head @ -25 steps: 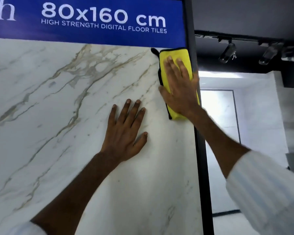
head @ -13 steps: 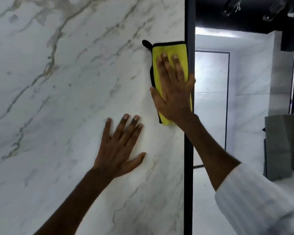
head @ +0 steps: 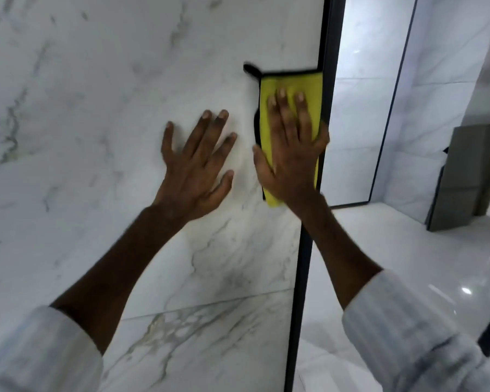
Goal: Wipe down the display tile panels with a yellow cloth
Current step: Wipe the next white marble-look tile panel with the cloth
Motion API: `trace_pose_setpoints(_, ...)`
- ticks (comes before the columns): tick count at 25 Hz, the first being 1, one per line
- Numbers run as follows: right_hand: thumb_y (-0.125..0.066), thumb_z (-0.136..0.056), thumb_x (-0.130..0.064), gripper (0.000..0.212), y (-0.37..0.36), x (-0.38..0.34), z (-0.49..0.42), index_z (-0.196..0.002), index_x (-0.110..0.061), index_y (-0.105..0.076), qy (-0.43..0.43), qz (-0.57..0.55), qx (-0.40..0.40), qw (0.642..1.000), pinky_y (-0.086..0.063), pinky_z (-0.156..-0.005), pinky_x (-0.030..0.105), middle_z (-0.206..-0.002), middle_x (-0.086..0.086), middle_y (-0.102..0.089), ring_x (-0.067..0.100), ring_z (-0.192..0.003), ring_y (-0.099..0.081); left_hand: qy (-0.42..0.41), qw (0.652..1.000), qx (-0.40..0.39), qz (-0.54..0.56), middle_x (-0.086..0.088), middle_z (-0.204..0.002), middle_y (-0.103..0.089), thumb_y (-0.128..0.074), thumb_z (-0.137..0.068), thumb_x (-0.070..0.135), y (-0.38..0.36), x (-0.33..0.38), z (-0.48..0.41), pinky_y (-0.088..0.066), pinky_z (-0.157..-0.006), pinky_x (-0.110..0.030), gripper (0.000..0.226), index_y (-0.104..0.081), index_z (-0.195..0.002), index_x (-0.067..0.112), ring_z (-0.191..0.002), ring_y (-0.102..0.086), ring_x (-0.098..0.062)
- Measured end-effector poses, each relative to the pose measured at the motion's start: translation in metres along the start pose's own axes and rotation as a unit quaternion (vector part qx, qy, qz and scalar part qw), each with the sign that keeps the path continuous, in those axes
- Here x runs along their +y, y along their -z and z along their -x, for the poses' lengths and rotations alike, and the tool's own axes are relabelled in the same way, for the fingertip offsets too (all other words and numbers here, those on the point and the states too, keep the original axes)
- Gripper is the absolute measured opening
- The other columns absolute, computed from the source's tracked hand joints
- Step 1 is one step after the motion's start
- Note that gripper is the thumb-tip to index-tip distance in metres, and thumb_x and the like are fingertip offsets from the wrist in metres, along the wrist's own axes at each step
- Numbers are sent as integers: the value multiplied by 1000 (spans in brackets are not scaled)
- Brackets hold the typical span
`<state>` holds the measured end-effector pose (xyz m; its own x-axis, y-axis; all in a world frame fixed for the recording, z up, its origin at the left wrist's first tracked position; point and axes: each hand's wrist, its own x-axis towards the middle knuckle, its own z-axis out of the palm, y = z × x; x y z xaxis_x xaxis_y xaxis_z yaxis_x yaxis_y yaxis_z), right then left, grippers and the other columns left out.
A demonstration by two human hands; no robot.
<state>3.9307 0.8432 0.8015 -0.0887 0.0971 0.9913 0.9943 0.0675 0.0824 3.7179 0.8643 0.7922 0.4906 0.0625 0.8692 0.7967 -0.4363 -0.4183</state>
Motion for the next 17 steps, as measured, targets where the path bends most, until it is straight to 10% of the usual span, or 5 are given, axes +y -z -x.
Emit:
trace_pose_setpoints(12,-62,-90,-42,74,-23,-23,285,-153,-13,-37,12,-11,-93,996,-32,-107,67,-166,7,-29,37,-150,-31,-34,996,-40,-68,-14,-169,-29,-51,-98,58,-30,13,76,-8,-121,-72,82,-34,-161,8,-157,-24,-37)
trace_pose_setpoints(17,-55,-95,-43,70,-24,-26,219,-155,-12,-38,-14,-43,-33,998,-29,-109,65,-164,10,-34,37,-150,-32,-34,997,-27,-70,-13,-169,-28,-52,-99,57,-32,13,77,-4,-122,-70,82,-33,-161,8,-157,-23,-36)
